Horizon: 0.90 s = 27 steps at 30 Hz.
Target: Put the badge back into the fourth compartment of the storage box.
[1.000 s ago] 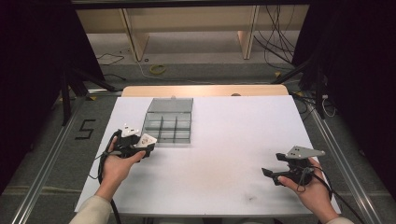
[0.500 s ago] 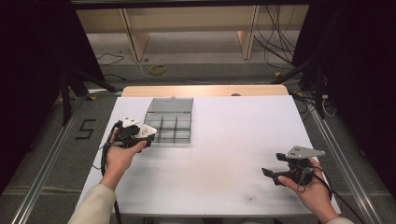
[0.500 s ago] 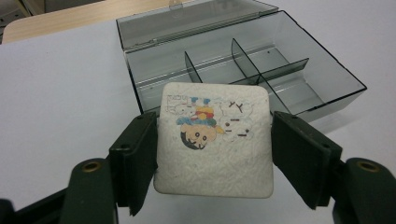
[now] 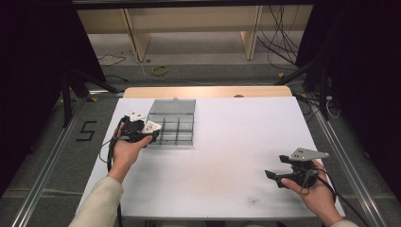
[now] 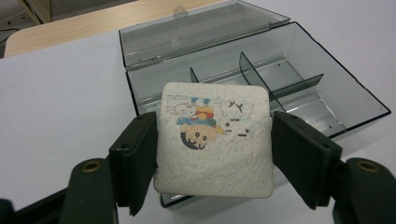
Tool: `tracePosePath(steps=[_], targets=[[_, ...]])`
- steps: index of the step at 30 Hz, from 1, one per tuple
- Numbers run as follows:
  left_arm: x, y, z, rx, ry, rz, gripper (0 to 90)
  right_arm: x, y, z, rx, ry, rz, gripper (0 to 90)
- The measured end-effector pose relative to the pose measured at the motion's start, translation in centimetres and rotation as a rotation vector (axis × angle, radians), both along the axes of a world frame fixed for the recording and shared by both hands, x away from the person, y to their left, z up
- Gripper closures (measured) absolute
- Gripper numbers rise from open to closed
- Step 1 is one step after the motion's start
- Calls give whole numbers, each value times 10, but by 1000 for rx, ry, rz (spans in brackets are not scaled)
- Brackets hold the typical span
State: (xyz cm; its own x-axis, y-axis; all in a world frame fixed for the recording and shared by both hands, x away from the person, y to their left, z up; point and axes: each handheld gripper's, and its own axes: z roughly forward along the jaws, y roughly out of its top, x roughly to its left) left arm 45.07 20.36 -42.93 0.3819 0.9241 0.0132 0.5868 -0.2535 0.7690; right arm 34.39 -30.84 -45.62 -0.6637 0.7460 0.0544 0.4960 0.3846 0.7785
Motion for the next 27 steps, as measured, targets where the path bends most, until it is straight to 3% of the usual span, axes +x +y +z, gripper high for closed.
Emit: tracePosePath(steps=[13, 27], targets=[[19, -3, -13, 27, 10, 7, 328, 1, 0, -1, 1, 8, 0, 165], [26, -3, -20, 60, 23, -4, 328, 1, 1, -2, 1, 10, -2, 165]])
